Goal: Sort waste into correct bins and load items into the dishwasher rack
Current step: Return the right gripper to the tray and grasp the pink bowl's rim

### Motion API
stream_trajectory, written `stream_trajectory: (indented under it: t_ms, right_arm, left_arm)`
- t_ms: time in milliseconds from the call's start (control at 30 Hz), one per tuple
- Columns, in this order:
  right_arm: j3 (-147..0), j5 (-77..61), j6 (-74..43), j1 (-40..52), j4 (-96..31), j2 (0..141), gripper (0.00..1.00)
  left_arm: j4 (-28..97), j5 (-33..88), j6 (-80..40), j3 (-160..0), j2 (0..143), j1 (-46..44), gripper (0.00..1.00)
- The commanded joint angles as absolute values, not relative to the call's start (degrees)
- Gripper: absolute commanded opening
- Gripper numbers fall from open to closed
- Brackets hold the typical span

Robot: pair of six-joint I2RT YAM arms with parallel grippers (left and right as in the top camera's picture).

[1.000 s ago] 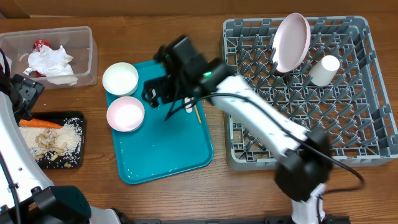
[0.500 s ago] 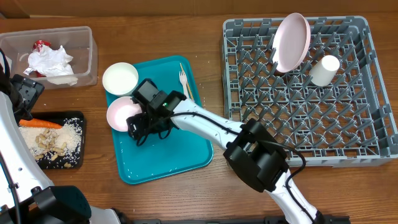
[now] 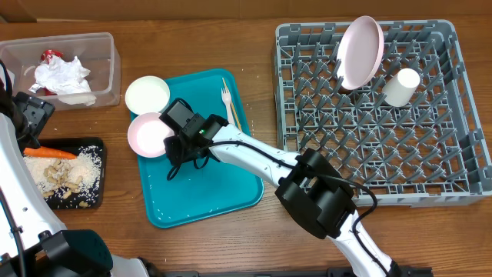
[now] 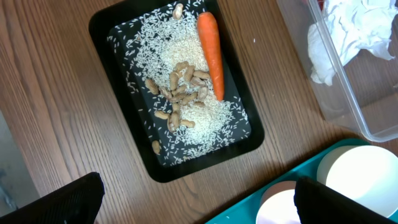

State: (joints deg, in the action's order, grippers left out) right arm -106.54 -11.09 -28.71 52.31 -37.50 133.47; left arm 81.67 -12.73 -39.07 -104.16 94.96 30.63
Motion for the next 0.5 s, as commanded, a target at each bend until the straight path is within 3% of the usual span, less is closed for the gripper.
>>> stream_trajectory:
  t_ms: [0,233,467]
  right_arm:
    - [-106.8,-8.8,-28.8,52.6,-37.2,133.8,0.29]
    - [-108.9,-7.4,-28.8,51.4,-43.6,133.7,0.05]
    - [-117.4,0.9,-28.8,48.7,-60.4,132.3,0.04]
  left_arm:
    - [81.8,-13.9,-39.9,-103.9,95.2,30.6,1.0]
    - [81.8,-13.9,-39.8,-103.9,95.2,30.6,1.0]
    - [81.8,-13.9,-39.8,-103.9,95.2,30.6,1.0]
